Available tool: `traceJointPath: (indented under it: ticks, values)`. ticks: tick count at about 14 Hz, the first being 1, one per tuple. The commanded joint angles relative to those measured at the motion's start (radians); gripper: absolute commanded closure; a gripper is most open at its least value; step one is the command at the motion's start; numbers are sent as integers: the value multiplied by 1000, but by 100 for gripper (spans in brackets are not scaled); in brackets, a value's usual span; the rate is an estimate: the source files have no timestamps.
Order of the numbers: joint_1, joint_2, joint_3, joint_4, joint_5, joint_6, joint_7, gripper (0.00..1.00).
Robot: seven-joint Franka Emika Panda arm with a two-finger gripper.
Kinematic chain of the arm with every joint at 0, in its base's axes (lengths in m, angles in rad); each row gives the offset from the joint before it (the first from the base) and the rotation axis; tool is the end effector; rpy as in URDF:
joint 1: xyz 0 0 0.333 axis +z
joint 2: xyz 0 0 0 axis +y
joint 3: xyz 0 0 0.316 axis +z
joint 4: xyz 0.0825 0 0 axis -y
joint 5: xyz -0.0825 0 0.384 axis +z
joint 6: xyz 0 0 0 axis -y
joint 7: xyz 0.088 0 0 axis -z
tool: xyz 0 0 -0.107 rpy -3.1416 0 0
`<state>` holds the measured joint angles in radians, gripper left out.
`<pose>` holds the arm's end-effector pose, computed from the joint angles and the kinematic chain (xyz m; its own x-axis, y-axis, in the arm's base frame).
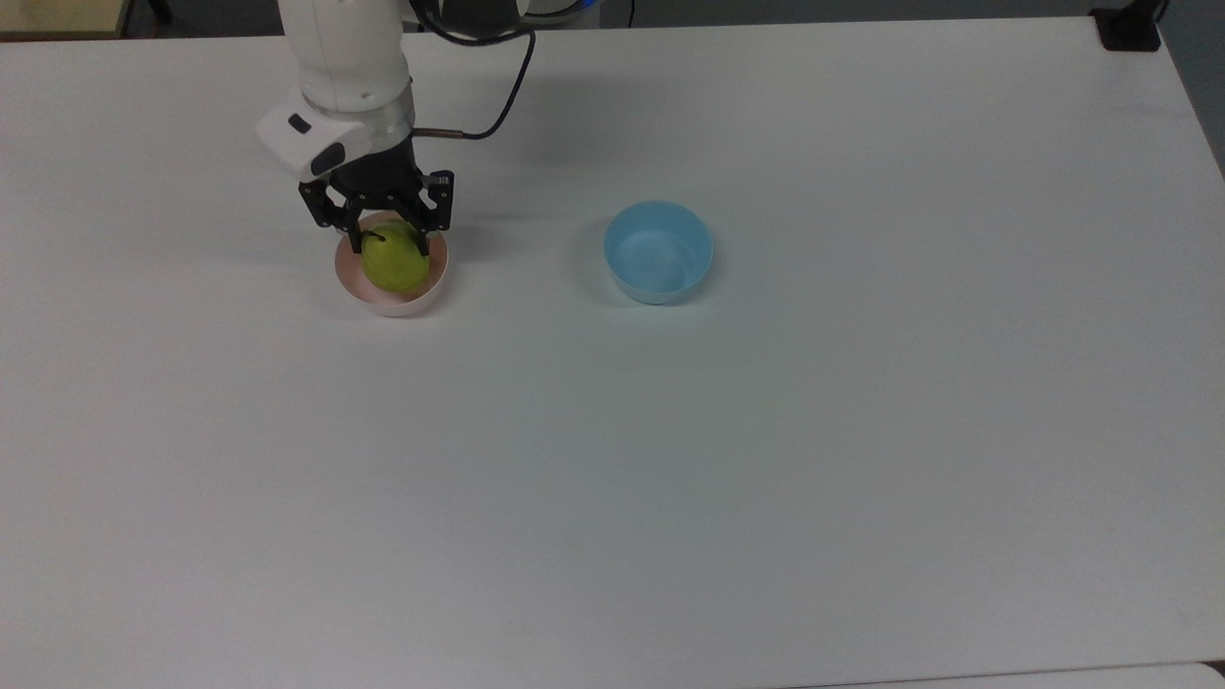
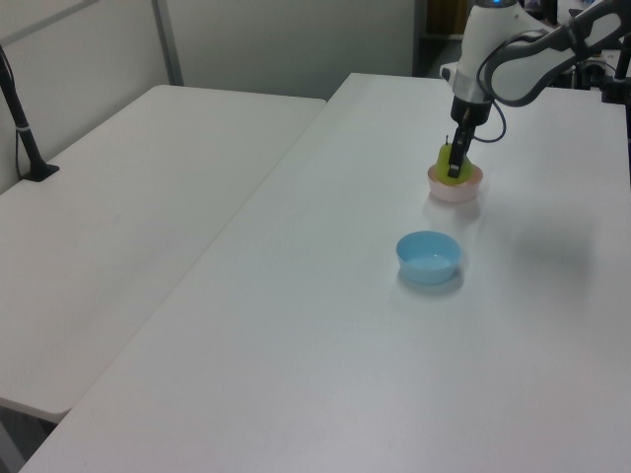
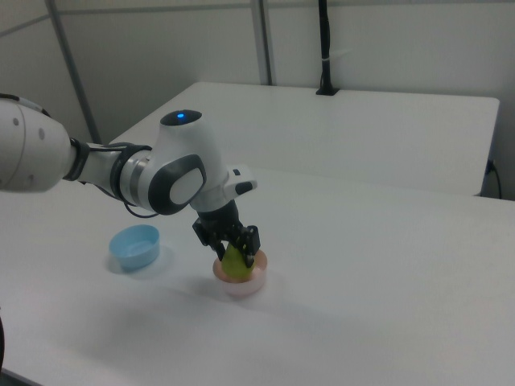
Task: Place the pear in the bowl
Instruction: 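Lower the pear into the pink bowl and open the gripper, then raise the open gripper away from the pink bowl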
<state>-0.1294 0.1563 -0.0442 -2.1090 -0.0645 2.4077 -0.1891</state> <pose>0.5721 -0.1003 0.3566 0.9896 0.0660 0.1274 0.0559 -0.9951 0.0818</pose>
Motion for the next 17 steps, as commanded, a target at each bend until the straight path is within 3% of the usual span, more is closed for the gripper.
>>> traceJointPath:
  ticks: [1, 3, 5, 6, 9, 14, 17]
  values:
    - [4, 19, -3, 0, -29, 4, -16, 44]
    - [2, 20, -3, 3, -29, 2, -16, 31]
    - [1, 19, -3, 9, -29, 1, -18, 6]
    - [-1, 17, -3, 21, -29, -10, -16, 0]
    - [-4, -3, -3, 59, -28, -31, -3, 0]
    - [22, -17, 15, 249, -17, -306, 65, 0]
    - [83, -27, 18, 357, -15, -462, 124, 0]
